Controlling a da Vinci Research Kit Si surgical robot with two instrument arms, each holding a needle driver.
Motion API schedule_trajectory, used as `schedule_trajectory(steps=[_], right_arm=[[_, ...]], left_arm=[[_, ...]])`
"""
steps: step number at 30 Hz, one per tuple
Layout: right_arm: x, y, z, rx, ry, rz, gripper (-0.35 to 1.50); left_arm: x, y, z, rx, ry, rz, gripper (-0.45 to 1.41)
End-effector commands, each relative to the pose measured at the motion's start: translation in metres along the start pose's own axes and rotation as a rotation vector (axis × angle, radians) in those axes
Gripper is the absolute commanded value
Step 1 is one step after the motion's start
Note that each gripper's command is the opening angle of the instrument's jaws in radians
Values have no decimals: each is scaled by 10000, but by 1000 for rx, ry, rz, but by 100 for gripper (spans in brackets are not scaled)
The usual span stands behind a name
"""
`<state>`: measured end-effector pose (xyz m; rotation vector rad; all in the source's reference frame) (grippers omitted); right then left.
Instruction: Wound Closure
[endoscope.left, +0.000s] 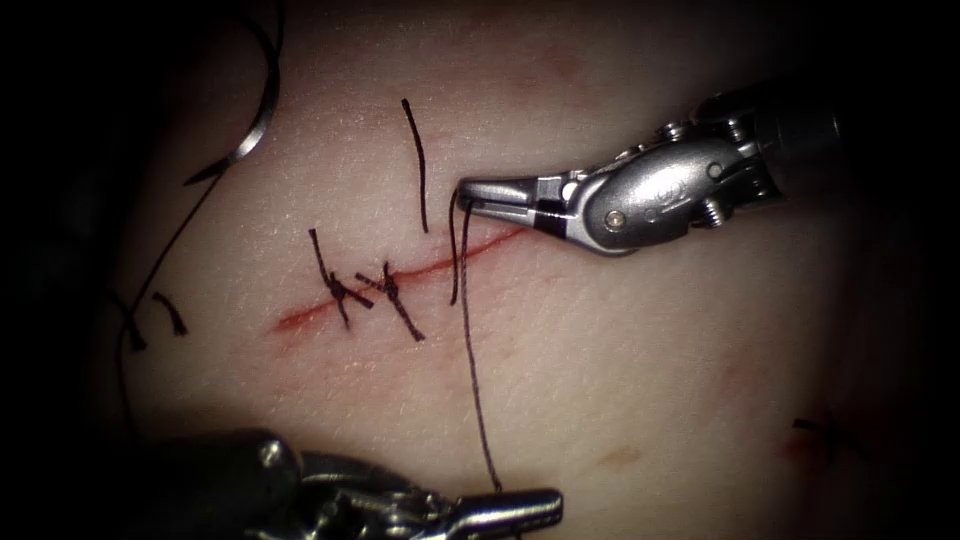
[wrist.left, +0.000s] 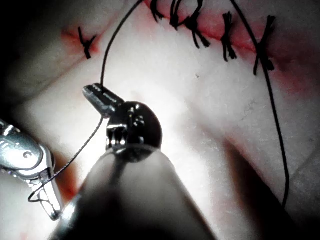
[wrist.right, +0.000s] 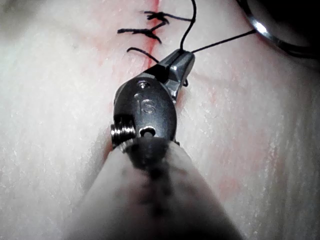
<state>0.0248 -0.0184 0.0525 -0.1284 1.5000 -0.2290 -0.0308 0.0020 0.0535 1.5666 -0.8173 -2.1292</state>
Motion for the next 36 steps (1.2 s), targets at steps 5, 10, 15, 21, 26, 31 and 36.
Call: schedule_trajectory(steps=[5, 10, 15, 21, 26, 31, 36], right_arm=[[14, -18, 1, 11, 7, 13, -35], [34, -33, -9, 26, 20, 24, -35], [59, -49, -13, 44, 32, 74, -13], [78, -45, -13, 56, 25, 247, 130], [79, -30, -17, 52, 21, 293, 147], [80, 3, -23, 44, 25, 328, 54], [72, 45, 2, -1, 7, 288, -35]], left_arm=[[-7, -5, -45, 10, -12, -17, -45], [-12, -11, -95, 32, -50, -34, -45], [-13, -9, -129, 41, -97, -38, -45], [-12, -8, -143, 26, -143, -15, -45], [-11, -8, -145, 22, -155, 2, -45], [-6, -9, -142, 14, -170, 29, -45], [-8, -10, -139, -1, -183, 75, -45]])
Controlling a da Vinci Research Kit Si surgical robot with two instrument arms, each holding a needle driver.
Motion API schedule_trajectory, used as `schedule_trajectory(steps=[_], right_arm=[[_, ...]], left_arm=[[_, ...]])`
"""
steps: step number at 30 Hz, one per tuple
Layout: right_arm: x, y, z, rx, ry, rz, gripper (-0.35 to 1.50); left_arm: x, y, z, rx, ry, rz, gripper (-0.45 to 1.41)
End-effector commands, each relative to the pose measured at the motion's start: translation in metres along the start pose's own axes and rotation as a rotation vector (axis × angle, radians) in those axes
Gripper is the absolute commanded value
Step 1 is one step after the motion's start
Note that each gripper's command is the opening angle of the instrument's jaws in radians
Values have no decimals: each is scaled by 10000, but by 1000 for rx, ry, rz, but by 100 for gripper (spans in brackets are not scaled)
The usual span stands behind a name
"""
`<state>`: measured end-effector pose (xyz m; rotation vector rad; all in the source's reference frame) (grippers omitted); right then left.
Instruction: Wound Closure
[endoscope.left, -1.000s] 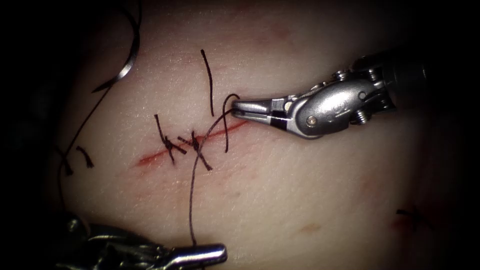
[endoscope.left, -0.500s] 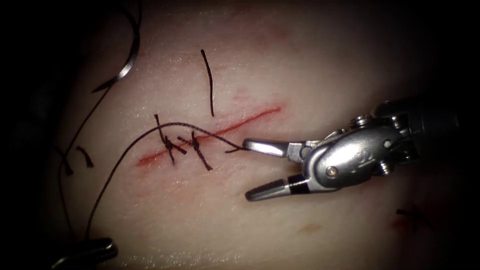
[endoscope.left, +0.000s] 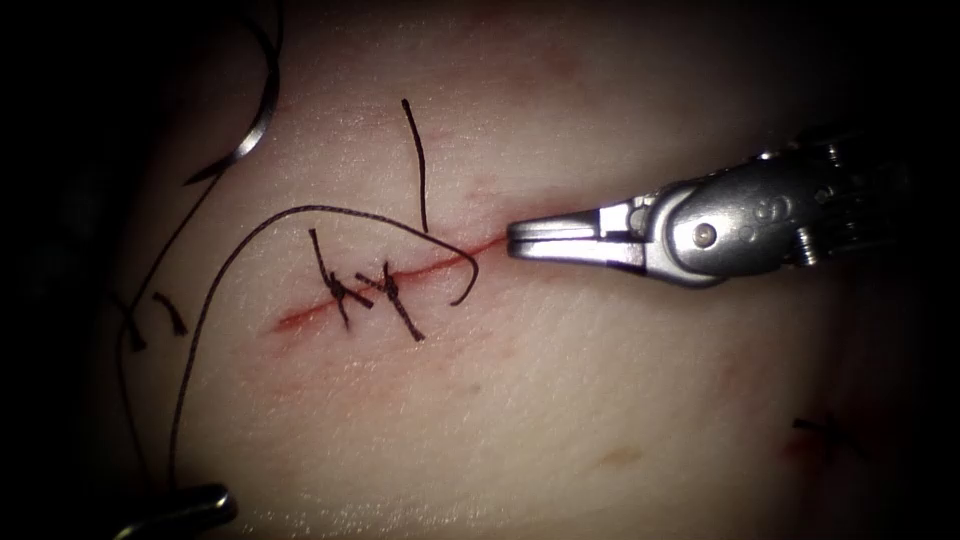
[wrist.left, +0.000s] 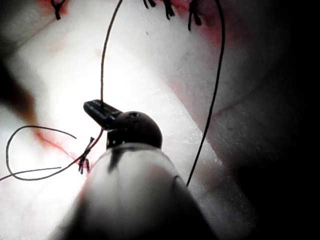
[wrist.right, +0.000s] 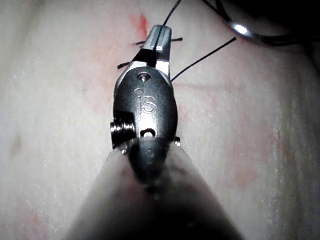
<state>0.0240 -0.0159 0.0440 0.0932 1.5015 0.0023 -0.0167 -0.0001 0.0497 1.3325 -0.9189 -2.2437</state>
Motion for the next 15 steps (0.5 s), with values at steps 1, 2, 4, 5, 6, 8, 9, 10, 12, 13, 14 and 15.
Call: schedule_trajectory(steps=[1, 2, 4, 5, 6, 8, 9, 10, 12, 13, 14, 15], right_arm=[[-4, 8, 25, -12, 1, -1, -35], [-4, 12, 32, -13, 1, -5, -35], [-6, 20, 49, -1, -4, -10, -35], [-7, 23, 56, 5, -11, -10, -35], [-13, 28, 70, 14, -27, -14, -35], [-25, 29, 86, 36, -39, -29, -35], [-29, 28, 90, 40, -39, -34, -35], [-36, 26, 94, 44, -33, -48, -35], [-46, 22, 97, 51, -35, -37, -35], [-46, 22, 97, 51, -35, -37, -35], [-58, 16, 99, 63, -44, -19, -35], [-62, 13, 100, 71, -40, -6, -35]], left_arm=[[-3, 4, 9, -4, -1, 13, -45], [-4, 4, 11, -8, -6, 19, -45], [-5, 4, 14, -12, -15, 30, -45], [-5, 4, 14, -12, -17, 30, -45], [-5, 3, 15, -13, -20, 29, -45], [-6, 1, 17, -14, -25, 26, -45], [-7, 0, 17, -14, -22, 25, -45], [-8, -2, 17, -14, -22, 23, -45], [-10, -5, 17, -14, -20, 19, -45], [-10, -5, 17, -14, -20, 19, -45], [-13, -9, 18, -13, -14, 15, -45], [-14, -10, 19, -16, -11, 14, -45]])
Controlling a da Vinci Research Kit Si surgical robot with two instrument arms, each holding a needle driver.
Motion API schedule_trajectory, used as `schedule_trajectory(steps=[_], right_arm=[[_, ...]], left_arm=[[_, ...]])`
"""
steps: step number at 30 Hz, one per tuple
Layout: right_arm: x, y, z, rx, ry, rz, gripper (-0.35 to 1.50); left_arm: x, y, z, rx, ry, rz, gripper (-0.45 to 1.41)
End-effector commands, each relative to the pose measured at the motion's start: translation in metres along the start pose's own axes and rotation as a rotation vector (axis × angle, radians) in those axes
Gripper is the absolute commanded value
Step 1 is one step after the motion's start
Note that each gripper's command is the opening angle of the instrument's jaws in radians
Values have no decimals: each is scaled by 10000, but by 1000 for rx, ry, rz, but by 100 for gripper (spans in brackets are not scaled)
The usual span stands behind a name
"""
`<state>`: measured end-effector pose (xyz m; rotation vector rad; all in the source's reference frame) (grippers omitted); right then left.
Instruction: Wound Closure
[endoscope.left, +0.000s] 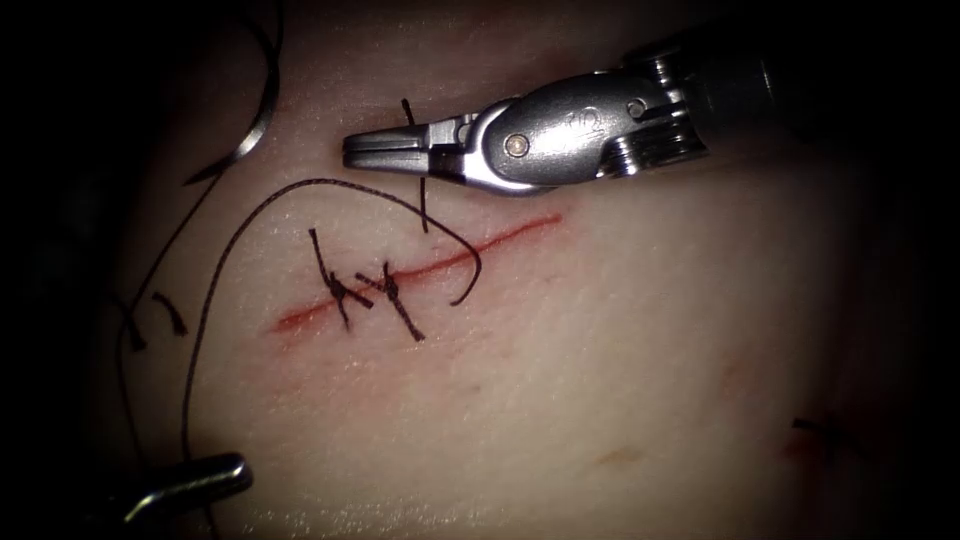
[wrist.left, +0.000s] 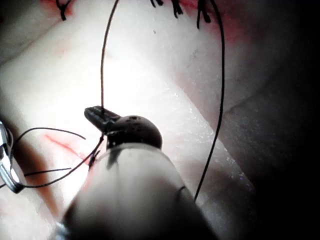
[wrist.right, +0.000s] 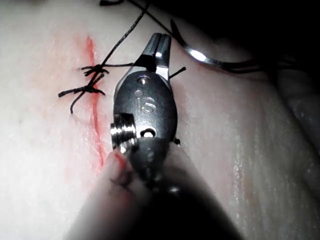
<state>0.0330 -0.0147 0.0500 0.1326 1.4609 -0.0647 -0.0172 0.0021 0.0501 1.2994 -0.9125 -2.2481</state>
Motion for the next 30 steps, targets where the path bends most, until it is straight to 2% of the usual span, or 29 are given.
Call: schedule_trajectory(steps=[1, 3, 7, 12, 17, 23, 29, 30], right_arm=[[-8, -8, 8, 4, 2, 13, -35], [-15, -18, 9, 32, 23, 40, -35], [-5, -25, 8, 52, 89, 58, -35], [3, -29, 8, 23, 159, 71, -35], [2, -34, 7, -18, 205, 98, -35], [6, -42, 12, -61, 239, 112, -35], [16, -41, 21, -105, 255, 120, -35], [16, -40, 24, -112, 249, 120, -23]], left_arm=[[-1, 3, 7, -1, 4, -1, -45], [-7, -2, 12, 3, 15, -6, -45], [-27, -7, 40, 9, 20, -62, -45], [-50, 6, 76, -32, 24, -99, -45], [-57, 15, 97, -53, 34, -116, -45], [-52, 19, 119, -85, 66, -129, -45], [-32, 21, 135, -150, 117, -120, -45], [-30, 21, 136, -161, 124, -119, -45]])
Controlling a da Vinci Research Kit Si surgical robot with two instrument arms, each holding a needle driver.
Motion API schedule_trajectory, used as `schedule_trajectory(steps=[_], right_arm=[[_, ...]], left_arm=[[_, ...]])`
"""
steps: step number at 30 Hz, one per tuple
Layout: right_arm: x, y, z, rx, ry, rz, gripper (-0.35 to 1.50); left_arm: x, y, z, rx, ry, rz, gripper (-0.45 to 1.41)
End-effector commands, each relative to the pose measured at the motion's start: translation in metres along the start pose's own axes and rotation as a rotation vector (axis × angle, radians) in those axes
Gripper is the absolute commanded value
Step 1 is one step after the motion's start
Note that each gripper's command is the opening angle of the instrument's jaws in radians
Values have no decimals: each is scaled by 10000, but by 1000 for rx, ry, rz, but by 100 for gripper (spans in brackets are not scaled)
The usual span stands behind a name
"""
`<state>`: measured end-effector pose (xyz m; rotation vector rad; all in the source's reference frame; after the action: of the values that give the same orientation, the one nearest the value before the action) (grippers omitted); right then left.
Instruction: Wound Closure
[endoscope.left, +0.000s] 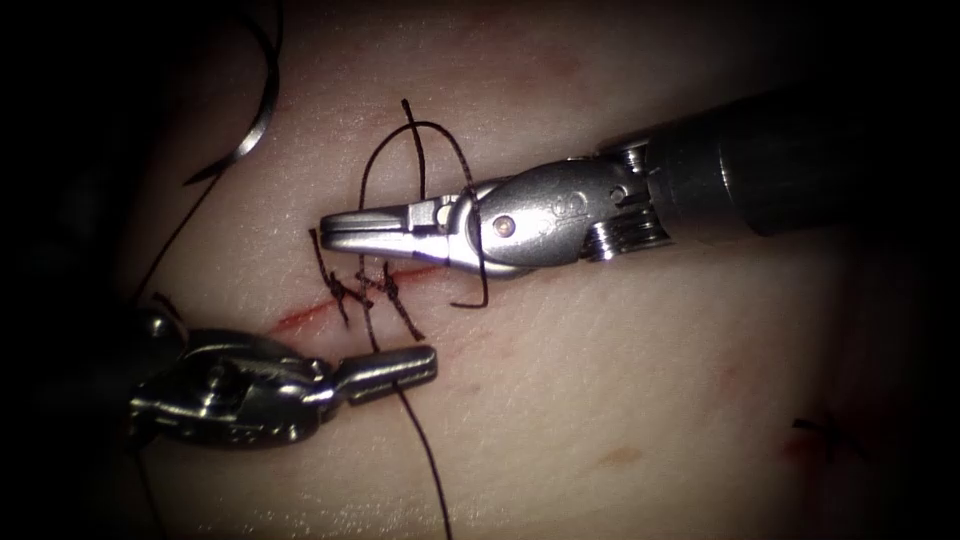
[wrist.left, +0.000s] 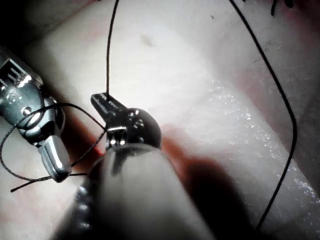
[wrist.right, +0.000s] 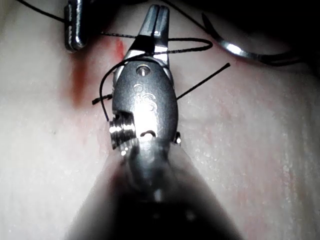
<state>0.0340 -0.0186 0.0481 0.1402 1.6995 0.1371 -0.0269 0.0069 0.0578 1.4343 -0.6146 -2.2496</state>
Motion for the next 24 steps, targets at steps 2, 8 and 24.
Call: schedule_trajectory(steps=[2, 8, 24], right_arm=[[-8, -2, 16, -9, -8, -3, 39], [-21, -6, 24, -7, -90, -11, 105], [-44, -32, 17, 151, -254, -31, 91]], left_arm=[[0, 1, 7, -19, 14, -3, -45], [18, -8, -5, -71, 87, 53, -45], [42, -65, -32, -128, 130, 70, -45]])
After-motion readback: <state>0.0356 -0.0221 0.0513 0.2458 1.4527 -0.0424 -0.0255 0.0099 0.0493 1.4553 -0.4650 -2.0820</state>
